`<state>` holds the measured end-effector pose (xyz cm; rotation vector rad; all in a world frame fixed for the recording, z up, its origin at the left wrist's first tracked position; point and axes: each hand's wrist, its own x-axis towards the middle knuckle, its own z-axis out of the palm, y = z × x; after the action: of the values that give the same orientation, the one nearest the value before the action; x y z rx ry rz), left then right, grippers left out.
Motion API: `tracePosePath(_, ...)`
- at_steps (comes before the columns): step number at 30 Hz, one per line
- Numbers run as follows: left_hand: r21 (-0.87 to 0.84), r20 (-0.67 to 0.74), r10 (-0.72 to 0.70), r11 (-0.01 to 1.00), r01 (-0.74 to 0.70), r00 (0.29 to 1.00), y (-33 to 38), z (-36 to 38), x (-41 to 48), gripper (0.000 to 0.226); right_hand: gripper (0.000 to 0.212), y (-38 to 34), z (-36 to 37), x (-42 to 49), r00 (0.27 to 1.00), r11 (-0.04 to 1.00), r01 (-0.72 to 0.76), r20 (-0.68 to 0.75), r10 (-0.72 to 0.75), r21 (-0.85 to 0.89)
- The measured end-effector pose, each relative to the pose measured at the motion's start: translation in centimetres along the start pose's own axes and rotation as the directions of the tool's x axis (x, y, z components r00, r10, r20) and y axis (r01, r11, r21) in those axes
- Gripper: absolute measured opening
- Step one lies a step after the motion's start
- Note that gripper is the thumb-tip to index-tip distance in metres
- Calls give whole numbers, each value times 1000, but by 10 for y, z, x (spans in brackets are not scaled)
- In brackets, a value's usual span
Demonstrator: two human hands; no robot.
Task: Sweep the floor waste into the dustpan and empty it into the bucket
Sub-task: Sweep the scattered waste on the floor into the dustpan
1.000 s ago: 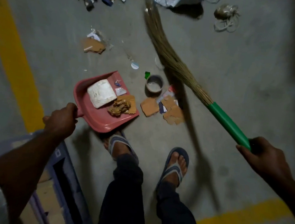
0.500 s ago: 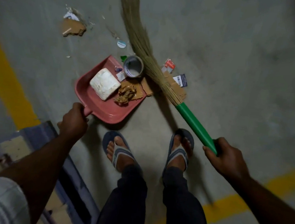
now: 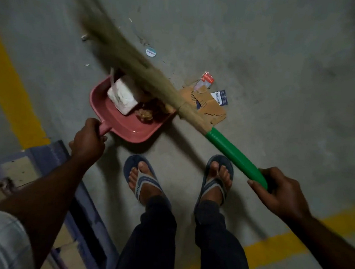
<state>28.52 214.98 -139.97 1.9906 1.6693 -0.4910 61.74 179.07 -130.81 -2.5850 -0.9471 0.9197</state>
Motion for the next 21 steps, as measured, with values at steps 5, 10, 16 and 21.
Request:
tracePosePath(5, -10, -35, 65, 998, -66, 997, -1, 4, -3, 35, 24, -15, 10, 32, 973, 967, -187, -101, 206, 171)
tracePosePath(10, 25, -12, 38, 999, -38, 999, 0, 7, -2, 32, 34, -15, 17, 60, 950, 959, -274, -134, 283, 75)
tracePosePath(16, 65, 50, -42, 997, 39, 998, -5, 10, -4, 31, 34, -7, 29, 44, 975, 969, -220, 16, 223, -115)
tracePosePath(21, 28, 62, -63, 998, 61, 996, 6, 14, -1, 32, 37, -16, 45, 20, 982, 987, -92, 154, 112, -129)
